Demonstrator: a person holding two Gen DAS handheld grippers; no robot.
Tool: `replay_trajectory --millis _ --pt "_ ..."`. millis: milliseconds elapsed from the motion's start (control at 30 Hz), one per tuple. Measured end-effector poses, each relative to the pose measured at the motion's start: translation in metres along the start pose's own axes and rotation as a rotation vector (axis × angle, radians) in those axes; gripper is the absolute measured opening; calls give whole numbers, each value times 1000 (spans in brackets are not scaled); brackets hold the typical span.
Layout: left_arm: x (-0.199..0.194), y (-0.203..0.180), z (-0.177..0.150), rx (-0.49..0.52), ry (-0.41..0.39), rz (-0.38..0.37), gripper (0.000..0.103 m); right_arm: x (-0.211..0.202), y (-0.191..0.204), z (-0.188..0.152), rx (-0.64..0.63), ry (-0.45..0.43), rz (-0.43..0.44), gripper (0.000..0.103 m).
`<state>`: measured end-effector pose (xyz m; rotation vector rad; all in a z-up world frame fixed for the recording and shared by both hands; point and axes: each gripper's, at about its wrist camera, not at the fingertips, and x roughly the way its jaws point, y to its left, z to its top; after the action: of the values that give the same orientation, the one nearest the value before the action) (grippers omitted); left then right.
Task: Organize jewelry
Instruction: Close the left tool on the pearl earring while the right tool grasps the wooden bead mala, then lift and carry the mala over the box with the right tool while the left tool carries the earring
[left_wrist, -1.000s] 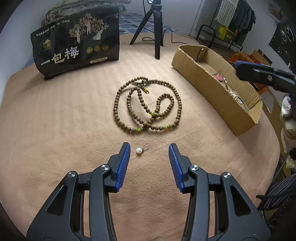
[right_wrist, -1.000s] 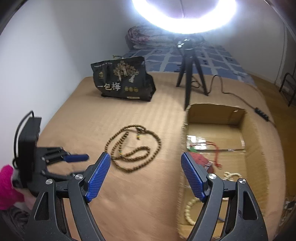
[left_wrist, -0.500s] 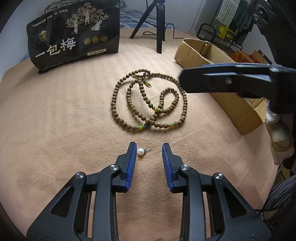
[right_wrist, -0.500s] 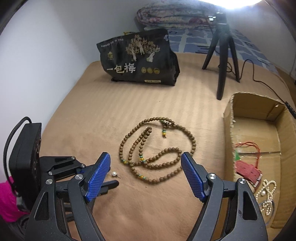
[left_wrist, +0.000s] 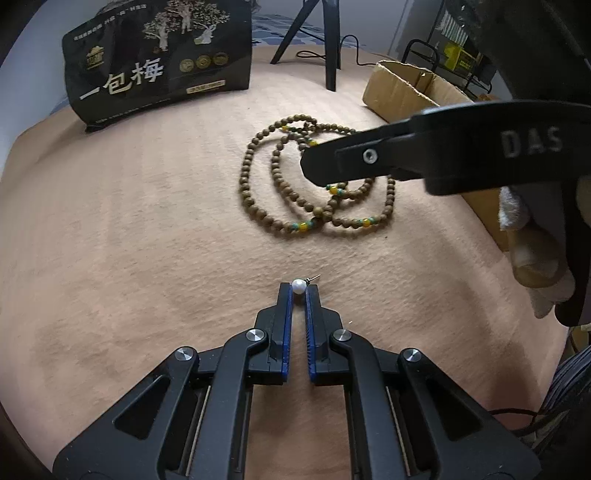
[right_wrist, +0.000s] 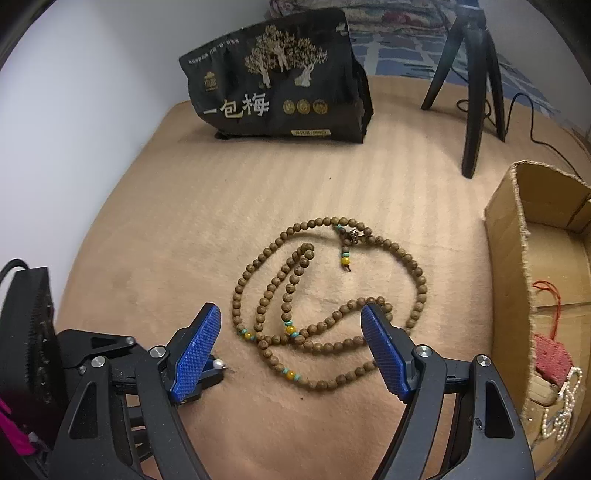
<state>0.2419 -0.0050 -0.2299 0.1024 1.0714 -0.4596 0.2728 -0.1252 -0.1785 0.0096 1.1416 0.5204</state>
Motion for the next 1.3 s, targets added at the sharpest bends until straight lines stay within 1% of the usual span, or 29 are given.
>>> replay_trajectory --millis 167,333,433,600,667,700,733,767,800,833,967,1100,1133,1300 --pt "-6 10 -8 -3 -2 21 5 13 8 1 -46 22 -10 78" --pt "-17 22 -23 -7 7 50 5 28 17 0 -82 49 -22 78" --pt "-24 31 -32 -23 12 61 5 34 24 -2 -132 53 -46 78" --pt "-28 44 -37 -56 9 68 5 41 37 -9 -249 68 -127 78" --pt "-28 47 -37 -67 7 70 5 42 42 -13 -298 67 -173 65" --pt "-28 48 -37 -75 6 70 5 41 44 -14 -316 60 -188 61" --pt "-29 49 -37 -78 5 70 5 39 43 -13 -318 53 -182 43" --pt "-29 49 -37 -80 3 71 5 36 41 -13 -310 47 -168 19" --pt "-31 49 -36 -82 -2 73 5 34 38 -11 -298 47 -152 11" --pt "-32 48 -35 -83 -6 72 5 35 34 -9 -268 66 -125 10" --pt "-48 42 -28 -80 -39 71 5 26 29 -7 -243 44 -109 10" --pt "-64 35 -23 -74 -66 74 5 -2 24 -8 -213 -7 -64 10" --pt "-64 32 -20 -72 -70 74 5 -7 28 -8 -214 -18 -60 10" --pt "-80 24 -15 -66 -101 76 5 -42 33 4 -204 -90 -30 10"
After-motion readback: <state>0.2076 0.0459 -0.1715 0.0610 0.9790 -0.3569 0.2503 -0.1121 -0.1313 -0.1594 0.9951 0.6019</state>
